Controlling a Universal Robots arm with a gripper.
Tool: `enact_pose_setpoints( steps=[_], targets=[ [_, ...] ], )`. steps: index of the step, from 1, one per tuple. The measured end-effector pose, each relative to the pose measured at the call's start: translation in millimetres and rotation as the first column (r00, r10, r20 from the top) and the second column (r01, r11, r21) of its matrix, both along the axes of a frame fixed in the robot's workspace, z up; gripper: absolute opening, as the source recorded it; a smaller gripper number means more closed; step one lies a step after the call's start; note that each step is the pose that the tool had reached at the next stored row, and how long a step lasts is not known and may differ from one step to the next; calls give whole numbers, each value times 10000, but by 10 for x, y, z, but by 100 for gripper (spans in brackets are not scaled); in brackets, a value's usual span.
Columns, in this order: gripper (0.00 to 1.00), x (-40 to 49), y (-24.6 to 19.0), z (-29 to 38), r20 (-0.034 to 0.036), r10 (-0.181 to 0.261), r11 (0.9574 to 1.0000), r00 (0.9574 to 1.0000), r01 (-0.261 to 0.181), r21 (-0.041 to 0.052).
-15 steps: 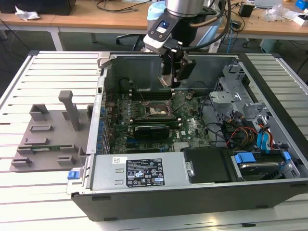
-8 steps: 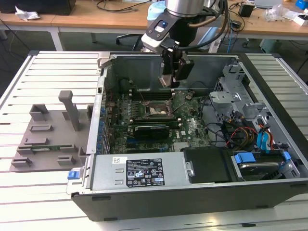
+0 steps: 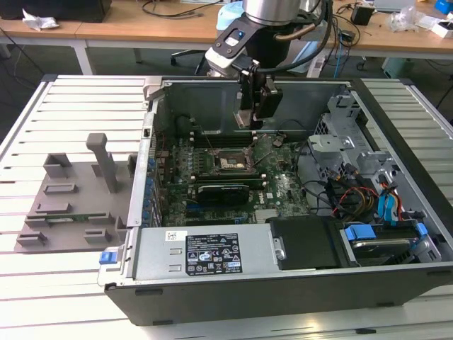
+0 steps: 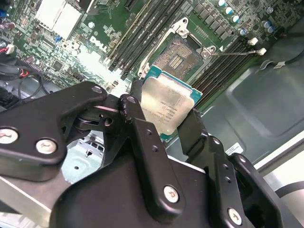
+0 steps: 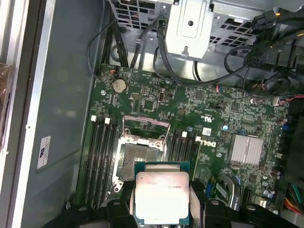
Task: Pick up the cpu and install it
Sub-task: 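Place the cpu into insertion slot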
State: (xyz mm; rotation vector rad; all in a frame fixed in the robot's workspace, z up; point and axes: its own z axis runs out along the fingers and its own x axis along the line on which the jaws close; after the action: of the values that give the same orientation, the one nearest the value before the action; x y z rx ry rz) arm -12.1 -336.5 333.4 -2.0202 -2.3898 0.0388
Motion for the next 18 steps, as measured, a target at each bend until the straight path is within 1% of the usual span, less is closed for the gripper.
enact_pose_setpoints(
  steps=[5,9,11,12,13,14,18],
  targets=[
    [55,0,0,-1,0,-324,9995,9995,324,0],
    [55,0,0,-3,0,-833,9965,9965,833,-1],
    [55,0,0,-3,1,-938,9956,9956,938,-3],
    [55,-15,10,-42,18,-938,9954,9956,938,-191],
    [55,-16,10,-66,20,-938,9954,9956,938,-201],
    [55,-17,14,-70,21,-938,9954,9956,938,-218],
    [55,-27,16,-88,21,-937,9954,9956,937,-219]
  ],
)
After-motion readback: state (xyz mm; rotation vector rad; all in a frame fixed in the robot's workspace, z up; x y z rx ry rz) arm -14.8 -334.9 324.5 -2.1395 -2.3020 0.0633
